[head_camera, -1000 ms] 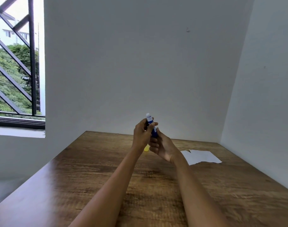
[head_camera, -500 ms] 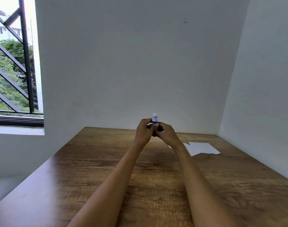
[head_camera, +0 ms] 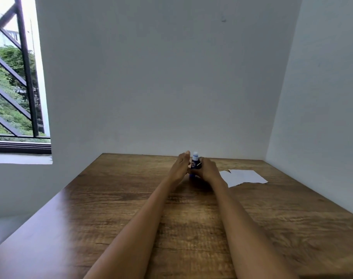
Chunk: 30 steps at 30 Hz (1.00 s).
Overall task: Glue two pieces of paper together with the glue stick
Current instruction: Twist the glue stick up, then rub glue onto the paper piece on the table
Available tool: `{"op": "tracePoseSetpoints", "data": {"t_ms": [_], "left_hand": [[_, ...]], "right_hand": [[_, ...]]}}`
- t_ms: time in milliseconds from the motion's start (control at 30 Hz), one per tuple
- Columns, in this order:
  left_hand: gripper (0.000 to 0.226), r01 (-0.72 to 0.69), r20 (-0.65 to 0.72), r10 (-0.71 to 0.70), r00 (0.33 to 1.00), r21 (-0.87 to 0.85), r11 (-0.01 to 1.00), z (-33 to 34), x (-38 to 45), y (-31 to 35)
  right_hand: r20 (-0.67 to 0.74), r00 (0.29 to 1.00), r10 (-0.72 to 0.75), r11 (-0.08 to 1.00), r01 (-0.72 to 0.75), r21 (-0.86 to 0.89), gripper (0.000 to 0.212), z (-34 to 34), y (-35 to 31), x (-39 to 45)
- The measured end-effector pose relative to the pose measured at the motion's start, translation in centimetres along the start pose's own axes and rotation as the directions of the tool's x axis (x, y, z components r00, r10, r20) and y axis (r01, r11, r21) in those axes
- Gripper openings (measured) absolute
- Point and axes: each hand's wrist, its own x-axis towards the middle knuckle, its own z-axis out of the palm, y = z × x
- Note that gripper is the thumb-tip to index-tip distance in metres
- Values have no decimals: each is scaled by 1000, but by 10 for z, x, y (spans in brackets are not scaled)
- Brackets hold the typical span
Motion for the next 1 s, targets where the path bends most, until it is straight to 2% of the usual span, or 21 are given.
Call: {"op": "tracePoseSetpoints", "data": {"t_ms": [100,167,233,300,367,433,500,567,633,700,767,867,1000], "left_hand": [[31,-1,4,1,1000,2,1000,1,-1,1],[46,-4,-1,4,1000,14,1000,1,-2,1],[58,20,-26,-19,999,20,1000,0,-1,-1],[58,23,-83,-20,996,35,999,1,-1,-2],[52,-39,-199,66,978,141,989,1,-2,2],[32,-171,-319,262,911,285,943,-1,-6,10],[17,-295,-340,430,836,382,876,2,-13,21],[14,-390,-225,538,812,477,788,15,-21,30],[15,-452,-29,569,821,576,681,38,-24,32],[22,-430,118,479,870,655,621,60,-21,27],[26,-314,181,276,944,751,580,74,-11,19],[36,-174,163,63,985,881,440,88,6,8],[58,-22,39,-41,998,931,364,99,24,8]], "right_hand": [[12,1000,6,1000,-6,-1,50,0,-2,-1],[35,999,33,999,-34,28,55,-1,-3,-2],[113,991,73,992,-84,97,69,-4,-3,-3],[205,974,97,981,-129,145,90,-10,-2,-6],[212,972,98,979,-132,158,101,-19,-1,-9],[143,986,88,967,-120,226,92,-31,3,-14],[-11,995,100,966,-94,241,61,-45,14,-20],[-216,963,159,986,-143,89,34,-59,32,-27],[-314,922,228,964,-259,-61,33,-70,52,-35],[-290,927,237,932,-302,-202,36,-76,65,-42],[-237,944,230,911,-295,-289,40,-76,72,-46],[-226,950,217,886,-288,-362,44,-71,75,-47],[-245,948,204,868,-290,-403,48,-69,78,-43]]}}
